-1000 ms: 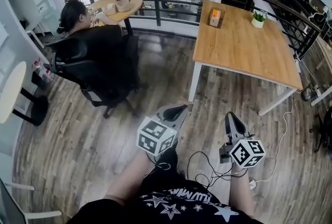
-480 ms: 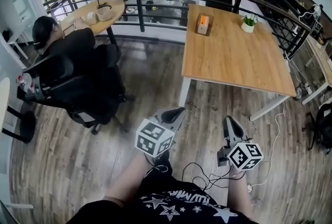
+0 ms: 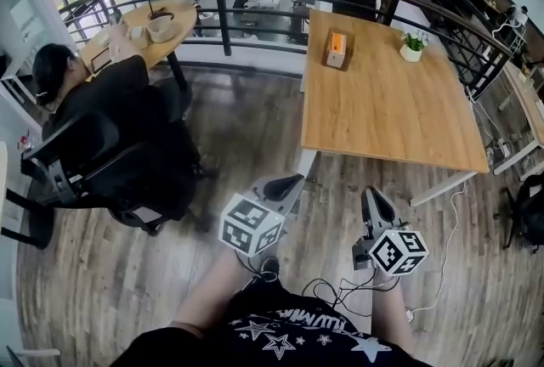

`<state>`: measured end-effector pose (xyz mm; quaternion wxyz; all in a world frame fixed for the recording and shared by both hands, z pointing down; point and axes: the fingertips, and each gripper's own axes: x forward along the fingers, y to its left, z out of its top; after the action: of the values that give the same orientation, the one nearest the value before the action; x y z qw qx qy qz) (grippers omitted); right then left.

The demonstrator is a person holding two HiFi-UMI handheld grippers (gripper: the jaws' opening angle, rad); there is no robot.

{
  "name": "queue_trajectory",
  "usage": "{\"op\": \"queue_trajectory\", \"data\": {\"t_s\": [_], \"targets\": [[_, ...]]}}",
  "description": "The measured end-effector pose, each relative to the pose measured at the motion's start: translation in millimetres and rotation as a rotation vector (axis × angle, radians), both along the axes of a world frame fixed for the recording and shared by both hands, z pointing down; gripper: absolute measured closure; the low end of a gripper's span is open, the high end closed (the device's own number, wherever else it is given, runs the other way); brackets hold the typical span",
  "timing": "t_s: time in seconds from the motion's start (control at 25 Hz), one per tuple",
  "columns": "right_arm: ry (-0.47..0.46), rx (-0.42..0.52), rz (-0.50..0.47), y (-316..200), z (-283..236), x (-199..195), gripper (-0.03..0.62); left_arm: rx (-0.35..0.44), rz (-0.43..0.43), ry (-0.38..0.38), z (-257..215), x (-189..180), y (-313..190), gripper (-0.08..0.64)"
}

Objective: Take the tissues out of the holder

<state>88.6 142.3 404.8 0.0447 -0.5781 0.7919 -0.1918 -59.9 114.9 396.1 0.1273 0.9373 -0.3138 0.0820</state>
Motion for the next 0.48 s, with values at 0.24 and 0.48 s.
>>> {"op": "queue_trajectory", "data": {"t_s": [0.24, 0.48], "targets": [[-0.005, -0.009, 0.037, -40, -1, -7, 0.572, -0.008, 0.02, 0.015, 1, -12, -44, 0.545], [-0.006, -0.014, 0.053, -74, -1, -17, 0.572, -0.008, 0.04, 0.022, -1, -24, -82, 0.545]]}}
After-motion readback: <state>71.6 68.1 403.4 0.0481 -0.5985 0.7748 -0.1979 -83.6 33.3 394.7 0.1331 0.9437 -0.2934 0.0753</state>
